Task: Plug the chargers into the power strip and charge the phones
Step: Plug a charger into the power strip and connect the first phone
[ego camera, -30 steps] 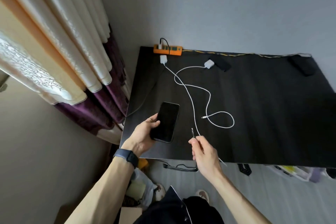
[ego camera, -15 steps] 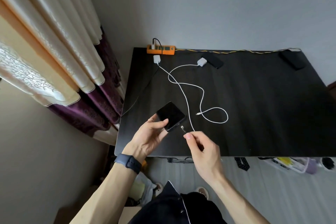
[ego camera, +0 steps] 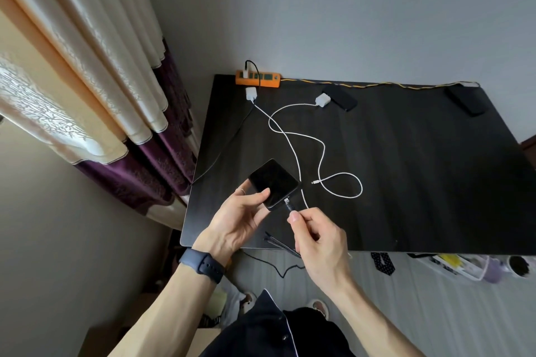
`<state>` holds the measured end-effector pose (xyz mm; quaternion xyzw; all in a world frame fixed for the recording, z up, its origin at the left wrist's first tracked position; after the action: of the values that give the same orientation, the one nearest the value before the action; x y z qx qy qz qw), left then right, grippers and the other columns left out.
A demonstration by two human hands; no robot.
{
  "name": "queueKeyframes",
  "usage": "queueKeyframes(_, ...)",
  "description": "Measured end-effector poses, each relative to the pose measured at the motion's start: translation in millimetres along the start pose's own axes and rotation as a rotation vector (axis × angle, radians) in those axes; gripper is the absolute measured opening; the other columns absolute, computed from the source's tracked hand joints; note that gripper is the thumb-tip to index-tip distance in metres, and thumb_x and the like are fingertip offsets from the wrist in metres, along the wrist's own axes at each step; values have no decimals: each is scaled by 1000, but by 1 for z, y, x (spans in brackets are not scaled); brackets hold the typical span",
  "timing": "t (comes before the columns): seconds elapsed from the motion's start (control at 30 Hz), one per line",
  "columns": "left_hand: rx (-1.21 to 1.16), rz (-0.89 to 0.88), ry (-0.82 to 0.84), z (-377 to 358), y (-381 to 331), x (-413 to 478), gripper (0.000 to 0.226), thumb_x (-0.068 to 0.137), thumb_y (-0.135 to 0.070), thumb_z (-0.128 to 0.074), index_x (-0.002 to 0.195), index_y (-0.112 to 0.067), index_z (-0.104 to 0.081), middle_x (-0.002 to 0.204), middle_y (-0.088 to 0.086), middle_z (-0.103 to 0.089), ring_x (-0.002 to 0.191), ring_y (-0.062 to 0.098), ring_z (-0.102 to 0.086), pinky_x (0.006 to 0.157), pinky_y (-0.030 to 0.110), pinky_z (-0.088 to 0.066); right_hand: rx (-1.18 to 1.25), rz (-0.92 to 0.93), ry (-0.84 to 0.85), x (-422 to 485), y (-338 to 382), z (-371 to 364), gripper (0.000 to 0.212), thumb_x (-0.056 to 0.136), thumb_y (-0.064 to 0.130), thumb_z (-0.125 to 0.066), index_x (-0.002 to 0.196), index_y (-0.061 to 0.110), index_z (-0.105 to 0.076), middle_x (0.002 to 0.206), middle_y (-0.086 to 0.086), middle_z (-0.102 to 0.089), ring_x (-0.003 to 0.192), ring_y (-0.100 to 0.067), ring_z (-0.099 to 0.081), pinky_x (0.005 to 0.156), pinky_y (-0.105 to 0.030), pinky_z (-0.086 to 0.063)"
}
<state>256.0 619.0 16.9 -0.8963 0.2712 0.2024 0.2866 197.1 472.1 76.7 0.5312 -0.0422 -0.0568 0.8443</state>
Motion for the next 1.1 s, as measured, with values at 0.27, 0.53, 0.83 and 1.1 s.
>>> queueKeyframes(0.27,227,-185,-37,1,-22,-6,87,87,20,-53,152,-32,-29,121,19,-69,107,34,-69,71,36,-62,-108,-60,2,2,-6,-3,34,96,31,-61,66,17,-53,45,6,-42,48,-13,-37,54,-35,-37)
queueKeyframes(0.53,447,-279,-115,3,-31,-1,97,85,16,-62,153,-41,-25,112,19,-68,95,27,-72,72,31,-59,-107,-51,7,7,-8,-13,30,98,29,-57,73,12,-54,54,-2,-53,51,-20,-45,58,-38,-41)
queueKeyframes(0.83,900,-136,-227,51,-46,9,99,83,15,-62,145,-54,-27,99,12,-67,87,25,-68,76,39,-57,-377,-196,622,12,-44,-81,29,96,45,-54,90,21,-68,81,12,-76,72,-5,-66,73,-29,-52)
queueKeyframes(1.1,1143,58,-489,137,-71,32,85,82,20,-46,154,-22,-29,118,8,-54,74,13,-57,52,17,-50,-860,-288,951,20,-139,-113,54,97,45,-49,144,21,-44,152,-7,-42,137,-29,-42,111,-38,-37)
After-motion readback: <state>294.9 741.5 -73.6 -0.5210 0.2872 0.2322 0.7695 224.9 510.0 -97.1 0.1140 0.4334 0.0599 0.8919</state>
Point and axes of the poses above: each hand's wrist, its own x-axis towards the middle knuckle, its own z-axis out of the back of the hand, y = z × x, the point moved 7 cm from there along x, towards the middle knuckle
